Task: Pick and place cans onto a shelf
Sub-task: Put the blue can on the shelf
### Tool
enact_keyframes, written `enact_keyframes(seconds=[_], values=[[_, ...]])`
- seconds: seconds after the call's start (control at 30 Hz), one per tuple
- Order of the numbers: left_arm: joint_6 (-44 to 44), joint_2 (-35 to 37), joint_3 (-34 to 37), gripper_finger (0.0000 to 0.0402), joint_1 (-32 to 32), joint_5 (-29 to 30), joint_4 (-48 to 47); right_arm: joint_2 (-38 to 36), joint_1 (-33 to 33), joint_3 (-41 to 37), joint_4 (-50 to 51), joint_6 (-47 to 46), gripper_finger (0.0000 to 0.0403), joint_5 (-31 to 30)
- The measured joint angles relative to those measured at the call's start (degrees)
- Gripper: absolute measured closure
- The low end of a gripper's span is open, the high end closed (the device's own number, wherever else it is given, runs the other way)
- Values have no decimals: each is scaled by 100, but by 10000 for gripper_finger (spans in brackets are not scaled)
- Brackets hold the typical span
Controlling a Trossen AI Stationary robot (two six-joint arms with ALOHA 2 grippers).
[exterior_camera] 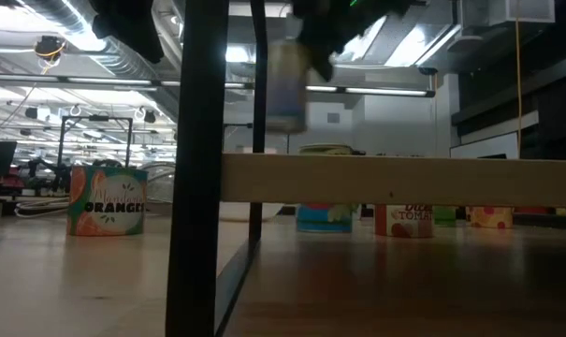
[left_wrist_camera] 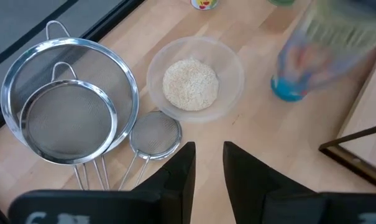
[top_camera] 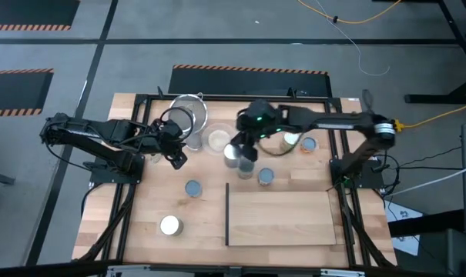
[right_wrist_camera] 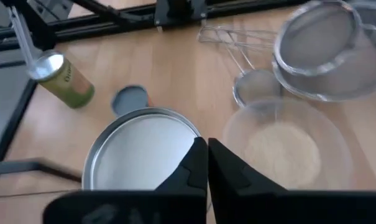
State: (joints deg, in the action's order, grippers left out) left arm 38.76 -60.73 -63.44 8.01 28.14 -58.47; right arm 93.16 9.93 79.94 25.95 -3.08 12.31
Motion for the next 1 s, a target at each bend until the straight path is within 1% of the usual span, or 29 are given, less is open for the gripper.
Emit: enact_keyframes(seconds=[0.1, 0.23, 0.33, 0.43, 0.57, 0.7, 0.9, 1.0], values=[[-141, 0, 0, 324, 1, 7, 15, -572, -6, 2, 436, -313, 402, -216], [-146, -2, 0, 325, 0, 17, 21, -1178, -70, 4, 965, -954, 402, -295], [-146, -2, 0, 327, 0, 25, 19, -1593, -305, 12, 1362, -1497, 402, -391], [-148, -1, 0, 324, 0, 61, 21, -1885, -713, 15, 1966, -2135, 403, -770], [-153, -2, 0, 325, 0, 180, 27, -2108, -1503, 15, 2872, -3295, 403, -1533], [-153, 1, 0, 326, 0, 257, 25, -2111, -2486, 9, 3587, -4690, 403, -2230], [-155, -2, 0, 325, 0, 257, 53, -1988, -3973, -25, 3979, -6633, 403, -3460], [-186, -1, 0, 326, 0, 256, 58, -1873, -4620, -185, 3985, -7444, 403, -3858]])
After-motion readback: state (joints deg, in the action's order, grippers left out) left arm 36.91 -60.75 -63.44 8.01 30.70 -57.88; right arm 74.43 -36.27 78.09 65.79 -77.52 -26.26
